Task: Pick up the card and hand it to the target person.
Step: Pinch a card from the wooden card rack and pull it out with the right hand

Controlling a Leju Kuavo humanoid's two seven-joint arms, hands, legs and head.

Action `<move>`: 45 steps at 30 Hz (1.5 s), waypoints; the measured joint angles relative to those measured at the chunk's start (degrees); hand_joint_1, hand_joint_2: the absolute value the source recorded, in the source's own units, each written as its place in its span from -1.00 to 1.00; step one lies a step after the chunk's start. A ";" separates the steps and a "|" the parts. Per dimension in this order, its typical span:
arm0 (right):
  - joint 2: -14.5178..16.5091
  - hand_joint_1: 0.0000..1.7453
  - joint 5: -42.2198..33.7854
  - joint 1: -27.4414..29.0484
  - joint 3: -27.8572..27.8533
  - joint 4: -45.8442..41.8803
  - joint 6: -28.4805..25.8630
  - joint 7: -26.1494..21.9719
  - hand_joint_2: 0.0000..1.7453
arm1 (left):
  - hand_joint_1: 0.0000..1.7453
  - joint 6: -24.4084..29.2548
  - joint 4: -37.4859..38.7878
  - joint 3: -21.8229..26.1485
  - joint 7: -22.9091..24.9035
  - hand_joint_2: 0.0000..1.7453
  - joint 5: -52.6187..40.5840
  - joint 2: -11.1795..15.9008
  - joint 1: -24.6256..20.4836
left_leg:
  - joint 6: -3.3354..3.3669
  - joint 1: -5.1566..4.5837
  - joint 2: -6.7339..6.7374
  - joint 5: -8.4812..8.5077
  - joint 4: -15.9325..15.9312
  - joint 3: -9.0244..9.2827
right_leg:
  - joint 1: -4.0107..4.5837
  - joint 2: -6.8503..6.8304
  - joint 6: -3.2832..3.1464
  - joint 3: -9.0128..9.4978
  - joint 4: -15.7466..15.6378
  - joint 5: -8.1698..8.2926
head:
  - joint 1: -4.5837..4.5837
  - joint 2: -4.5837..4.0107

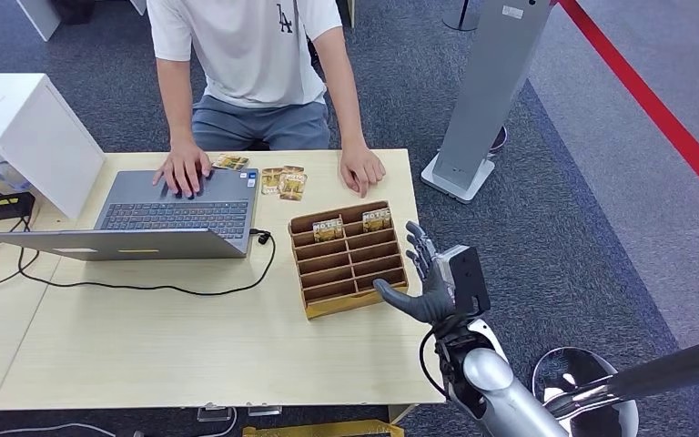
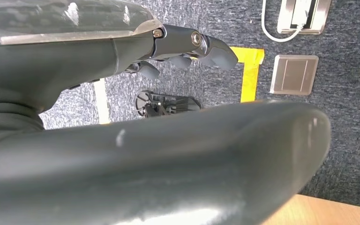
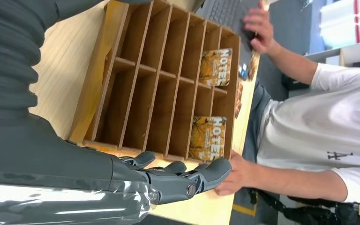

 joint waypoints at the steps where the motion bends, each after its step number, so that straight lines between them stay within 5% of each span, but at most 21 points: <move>1: -0.01 -0.89 3.39 -0.12 0.04 0.00 -1.64 1.45 1.00 | -1.00 0.00 0.00 0.00 -0.03 -1.00 0.00 0.00 0.00 | 0.00 0.00 0.00 0.00 0.00 0.00 | 0.00 0.00 0.00 0.00 0.00 0.00 | -0.01 0.00; 3: -0.02 -0.59 12.70 -0.64 0.19 0.00 -5.32 5.69 1.00 | -1.00 -0.01 0.00 0.00 -0.13 -1.00 0.00 0.00 0.00 | 0.00 0.00 0.00 0.00 0.00 0.00 | 0.00 0.00 0.00 0.00 0.00 0.00 | -0.01 0.00; 5: -0.02 0.08 23.20 -1.45 0.34 -0.03 -7.81 10.75 1.00 | -1.00 -0.12 0.00 0.00 -0.32 -1.00 0.00 0.00 0.00 | 0.00 0.00 0.00 0.00 0.00 0.00 | 0.00 0.00 0.00 0.01 0.00 0.00 | 0.01 0.00; 7: -0.02 0.54 33.93 -2.32 0.47 -0.20 -8.55 15.69 1.00 | -1.00 -0.34 0.00 0.00 -0.62 -1.00 -0.02 0.00 0.00 | 0.00 0.00 0.00 0.01 0.00 0.00 | 0.00 0.00 0.00 0.01 0.00 0.00 | 0.02 0.00; 12: 0.30 0.47 58.12 -6.75 1.36 -0.99 -4.14 25.16 1.00 | -1.00 -1.01 0.00 -0.01 -1.22 -1.00 -0.52 0.00 -0.04 | -0.01 0.00 0.00 0.01 0.00 0.00 | 0.00 0.00 0.00 0.01 0.01 0.00 | -0.04 0.00; 19: 1.24 0.50 68.91 -13.75 4.26 0.88 1.74 29.28 1.00 | -1.00 -1.32 0.00 -0.02 -1.23 -1.00 -1.13 0.00 -0.13 | -0.01 0.00 0.00 0.01 0.00 -0.02 | 0.00 0.00 0.00 0.00 0.02 0.00 | 0.01 0.00; 24: 2.55 0.47 72.30 -17.99 7.36 5.36 4.54 30.56 1.00 | -1.00 -1.45 0.00 -0.02 -1.05 -1.00 -1.58 0.00 -0.59 | -0.01 0.00 -0.02 0.02 0.00 -0.04 | 0.00 -0.03 0.00 0.00 0.02 0.00 | 0.02 0.00; 34: 5.03 -0.06 73.64 -24.14 12.60 18.22 5.53 32.39 1.00 | -1.00 -1.53 0.00 -0.11 -0.08 -1.00 -2.43 0.00 -1.89 | -0.01 0.00 -0.02 0.01 0.00 -0.06 | 0.00 -0.03 0.00 -0.02 0.03 0.00 | 0.02 0.00; 45: 6.31 -0.05 71.75 -27.84 14.43 28.27 3.14 32.30 1.00 | -1.00 -1.51 0.00 -0.13 -0.07 -1.00 -2.40 0.00 -1.86 | -0.01 0.00 -0.02 0.02 0.00 -0.06 | 0.00 -0.03 0.00 -0.03 0.02 0.00 | 0.00 0.00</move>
